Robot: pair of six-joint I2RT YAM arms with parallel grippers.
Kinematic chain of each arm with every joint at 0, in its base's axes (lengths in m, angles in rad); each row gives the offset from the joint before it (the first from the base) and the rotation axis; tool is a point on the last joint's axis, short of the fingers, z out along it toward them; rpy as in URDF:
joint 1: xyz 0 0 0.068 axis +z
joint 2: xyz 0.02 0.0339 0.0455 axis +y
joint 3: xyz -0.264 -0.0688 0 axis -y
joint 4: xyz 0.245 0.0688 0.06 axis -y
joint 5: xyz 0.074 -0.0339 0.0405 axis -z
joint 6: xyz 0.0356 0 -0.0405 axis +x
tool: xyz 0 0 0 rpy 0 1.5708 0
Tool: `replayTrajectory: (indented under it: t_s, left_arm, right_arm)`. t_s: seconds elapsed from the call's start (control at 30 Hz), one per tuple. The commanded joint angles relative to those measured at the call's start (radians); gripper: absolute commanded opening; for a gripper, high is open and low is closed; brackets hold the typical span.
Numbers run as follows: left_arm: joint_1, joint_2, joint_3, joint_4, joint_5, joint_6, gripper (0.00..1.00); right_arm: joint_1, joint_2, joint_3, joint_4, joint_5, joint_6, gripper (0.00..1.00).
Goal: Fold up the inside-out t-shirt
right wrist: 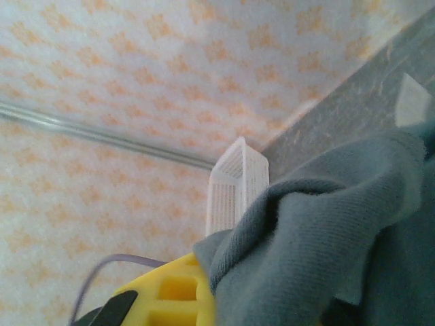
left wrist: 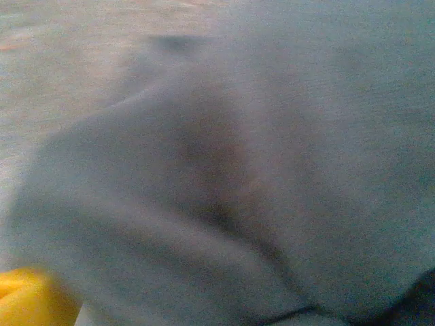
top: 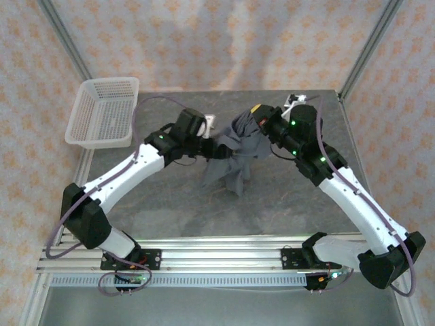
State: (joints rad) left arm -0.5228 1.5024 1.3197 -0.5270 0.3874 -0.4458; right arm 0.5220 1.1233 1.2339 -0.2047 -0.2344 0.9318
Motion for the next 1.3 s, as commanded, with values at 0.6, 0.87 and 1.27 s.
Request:
replayTrajectory:
  t_s: [0.6, 0.87, 1.27]
  left_arm:
    - [0.293, -0.104, -0.108, -0.374, 0.421, 0.434, 0.86]
    - [0.075, -0.234, -0.169, 0.184, 0.368, 0.099, 0.90]
    - [-0.207, 0.081, 0.138, 0.412, 0.076, 0.095, 0.88]
  right_arm:
    - [-0.285, 0.089, 0.124, -0.032, -0.341, -0.012, 0.00]
    - [-0.159, 0.145, 0.217, -0.015, -0.224, -0.003, 0.00]
    - [-0.132, 0.133, 0.247, 0.022, -0.192, 0.094, 0.00]
